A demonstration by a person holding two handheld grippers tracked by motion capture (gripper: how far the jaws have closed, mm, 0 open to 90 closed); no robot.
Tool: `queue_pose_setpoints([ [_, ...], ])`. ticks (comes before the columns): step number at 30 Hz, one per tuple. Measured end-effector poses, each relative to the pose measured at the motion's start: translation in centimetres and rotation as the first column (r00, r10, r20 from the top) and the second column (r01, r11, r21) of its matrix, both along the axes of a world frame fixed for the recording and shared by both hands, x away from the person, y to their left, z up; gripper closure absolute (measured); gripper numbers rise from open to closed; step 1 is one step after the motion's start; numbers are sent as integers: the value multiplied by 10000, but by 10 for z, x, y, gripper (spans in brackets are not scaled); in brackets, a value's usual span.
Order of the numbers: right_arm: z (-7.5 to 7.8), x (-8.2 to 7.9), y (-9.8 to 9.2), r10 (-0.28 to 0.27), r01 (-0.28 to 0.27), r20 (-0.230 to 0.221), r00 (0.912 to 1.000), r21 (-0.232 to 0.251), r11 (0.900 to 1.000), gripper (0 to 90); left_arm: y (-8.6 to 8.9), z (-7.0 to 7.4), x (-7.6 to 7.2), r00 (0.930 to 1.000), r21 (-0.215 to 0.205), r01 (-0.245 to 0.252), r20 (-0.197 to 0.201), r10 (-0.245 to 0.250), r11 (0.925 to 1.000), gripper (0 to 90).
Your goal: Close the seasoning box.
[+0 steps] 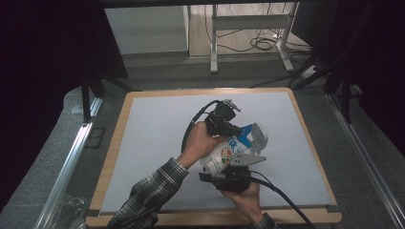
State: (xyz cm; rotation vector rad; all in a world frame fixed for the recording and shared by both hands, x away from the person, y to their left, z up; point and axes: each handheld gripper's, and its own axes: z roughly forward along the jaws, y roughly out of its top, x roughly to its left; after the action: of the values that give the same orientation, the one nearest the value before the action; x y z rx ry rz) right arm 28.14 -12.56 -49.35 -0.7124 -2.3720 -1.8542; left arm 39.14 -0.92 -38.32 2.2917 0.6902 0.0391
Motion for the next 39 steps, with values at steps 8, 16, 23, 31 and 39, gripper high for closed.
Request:
queue_pose_setpoints([
  [8,0,0,0,-1,1,-1,10000,13,10000,611,0,0,0,10000,16,-13,-6,13,10000,881],
  [16,1,-1,0,-2,2,-49,10000,37,10000,611,0,1,0,10000,22,-9,-15,9,10000,881],
  [23,1,0,0,5,-5,-11,10000,58,10000,611,0,1,0,10000,32,4,-5,-4,10000,881],
  [31,1,-1,0,9,-9,-24,10000,80,10000,610,0,1,-1,10000,54,5,-19,-5,10000,881],
  [39,1,-1,0,4,-4,-17,10000,122,9999,610,0,2,0,10000,97,48,-16,-48,9999,881],
])
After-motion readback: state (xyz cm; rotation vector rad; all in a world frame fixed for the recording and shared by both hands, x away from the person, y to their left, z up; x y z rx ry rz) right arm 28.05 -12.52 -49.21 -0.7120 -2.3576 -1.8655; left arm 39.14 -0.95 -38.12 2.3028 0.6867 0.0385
